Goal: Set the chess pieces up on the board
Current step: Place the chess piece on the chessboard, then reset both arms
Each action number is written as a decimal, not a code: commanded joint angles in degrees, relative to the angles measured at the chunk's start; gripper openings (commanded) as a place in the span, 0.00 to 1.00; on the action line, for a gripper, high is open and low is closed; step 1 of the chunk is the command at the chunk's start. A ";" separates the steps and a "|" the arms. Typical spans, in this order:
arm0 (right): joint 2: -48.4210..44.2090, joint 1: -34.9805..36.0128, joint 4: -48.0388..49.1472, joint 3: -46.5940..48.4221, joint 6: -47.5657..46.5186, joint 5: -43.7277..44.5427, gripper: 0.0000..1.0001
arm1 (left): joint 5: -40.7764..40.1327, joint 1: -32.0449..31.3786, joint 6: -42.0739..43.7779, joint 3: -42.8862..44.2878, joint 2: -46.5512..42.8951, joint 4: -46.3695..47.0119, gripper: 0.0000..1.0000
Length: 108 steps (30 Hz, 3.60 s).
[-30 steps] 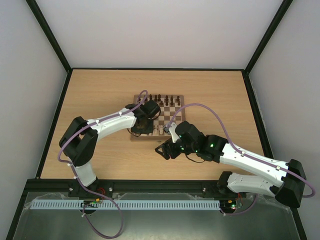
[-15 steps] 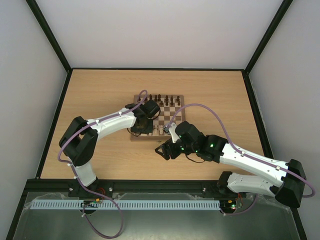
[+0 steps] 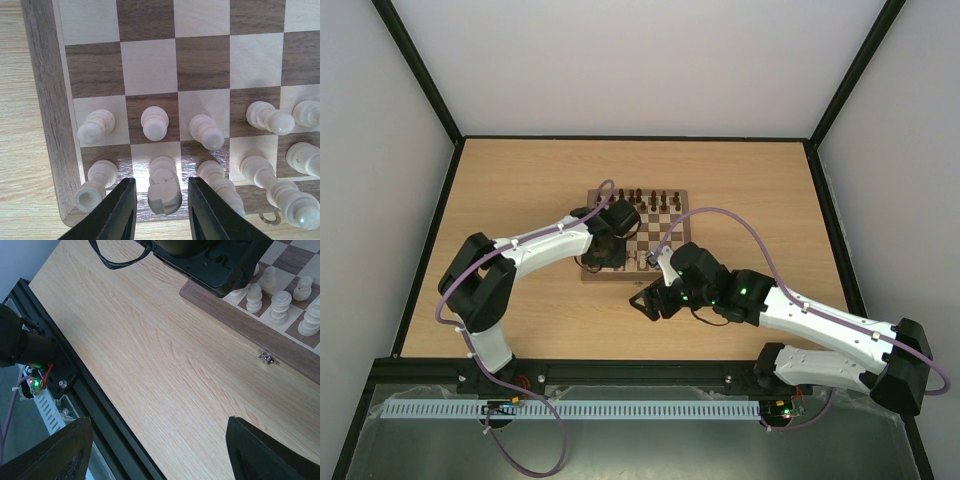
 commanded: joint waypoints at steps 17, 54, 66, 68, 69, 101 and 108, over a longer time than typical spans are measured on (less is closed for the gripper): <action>0.02 -0.31 -0.03 -0.68 0.42 0.13 0.80 | -0.73 -1.93 -1.71 6.72 -5.50 -5.31 0.37; -9.68 -5.29 3.62 -1.20 1.05 41.61 0.99 | -31.48 -14.59 -6.64 -15.62 -44.22 15.84 0.99; 2.41 -41.94 24.20 -11.77 6.08 34.92 0.99 | -39.35 -8.86 4.45 -19.83 -43.97 26.45 0.99; 3.40 -42.96 28.94 -13.98 4.52 38.78 0.99 | -35.33 -4.69 5.16 -23.72 -45.47 29.77 0.99; 3.91 -43.23 31.65 -15.28 3.73 40.71 0.99 | -32.98 -2.42 5.40 -25.77 -46.18 31.93 0.99; 18.87 -50.06 67.16 -27.71 -5.72 47.54 0.99 | -17.73 25.99 33.60 -51.39 -35.96 80.84 1.00; 23.60 -51.64 69.80 -25.27 -9.05 43.73 0.99 | -16.58 29.68 34.01 -53.41 -36.82 84.10 1.00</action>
